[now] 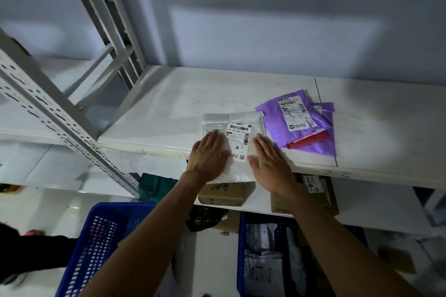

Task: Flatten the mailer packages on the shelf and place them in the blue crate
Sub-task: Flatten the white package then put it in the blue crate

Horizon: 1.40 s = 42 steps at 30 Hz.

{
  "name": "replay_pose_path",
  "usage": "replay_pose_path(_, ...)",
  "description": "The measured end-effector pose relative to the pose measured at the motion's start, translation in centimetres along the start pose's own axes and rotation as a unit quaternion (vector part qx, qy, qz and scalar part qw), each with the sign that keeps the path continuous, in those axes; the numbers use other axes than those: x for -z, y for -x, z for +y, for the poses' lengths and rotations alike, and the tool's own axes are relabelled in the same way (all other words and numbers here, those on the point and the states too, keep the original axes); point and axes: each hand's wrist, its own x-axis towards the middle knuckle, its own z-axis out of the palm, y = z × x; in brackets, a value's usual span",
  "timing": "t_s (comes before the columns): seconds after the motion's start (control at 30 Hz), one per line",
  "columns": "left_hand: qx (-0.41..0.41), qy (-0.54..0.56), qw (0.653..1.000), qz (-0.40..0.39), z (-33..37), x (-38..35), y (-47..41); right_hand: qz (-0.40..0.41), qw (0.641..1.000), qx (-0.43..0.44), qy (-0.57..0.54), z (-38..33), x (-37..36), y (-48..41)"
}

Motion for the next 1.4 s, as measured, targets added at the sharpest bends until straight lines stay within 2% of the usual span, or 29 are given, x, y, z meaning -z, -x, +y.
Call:
replay_pose_path(0.2,0.087,0.021,0.993,0.076,1.9,0.7,2.5,0.006,0.999,-0.008,-0.031,-0.2,0.5,1.6)
replay_pose_path(0.37,0.190,0.095,0.972,0.098,0.9,0.8,4.2,-0.049,0.994,-0.044,-0.085,-0.7,2.1,2.5)
replay_pose_path(0.47,0.280,0.201,0.937,0.050,0.2,1.1,4.5,-0.059,0.992,-0.048,-0.096,-1.0,2.7,2.9)
replay_pose_path(0.53,0.308,0.349,0.885,0.031,-0.5,0.9,4.5,-0.067,0.991,-0.052,-0.106,-1.1,3.0,3.1)
replay_pose_path(0.6,0.311,0.429,0.847,0.039,-0.7,0.7,4.8,-0.070,0.989,-0.056,-0.115,-1.3,3.3,3.5)
replay_pose_path(0.77,0.284,0.459,0.842,0.024,-0.2,0.8,6.1,-0.054,0.985,-0.077,-0.144,-1.3,4.0,5.5)
replay_pose_path(0.9,0.264,0.471,0.841,0.017,0.3,0.6,8.2,0.061,0.970,-0.133,-0.194,-0.8,3.1,7.7)
replay_pose_path(0.97,0.256,0.484,0.837,0.016,0.5,0.2,9.6,0.074,0.956,-0.176,-0.221,-0.3,2.2,9.1)
replay_pose_path(1.1,0.249,0.487,0.837,-0.002,1.1,-1.7,12.6,0.016,0.908,-0.236,-0.345,0.8,1.1,11.9)
replay_pose_path(1.2,0.263,0.488,0.832,-0.024,1.4,-3.4,14.6,-0.031,0.884,-0.264,-0.384,1.6,0.7,13.9)
replay_pose_path(1.3,0.290,0.511,0.808,-0.045,2.4,-4.9,16.2,-0.040,0.872,-0.281,-0.399,2.5,0.0,15.8)
replay_pose_path(1.4,0.287,0.489,0.821,-0.063,3.4,-6.8,17.5,-0.042,0.871,-0.301,-0.387,3.5,-0.8,17.5)
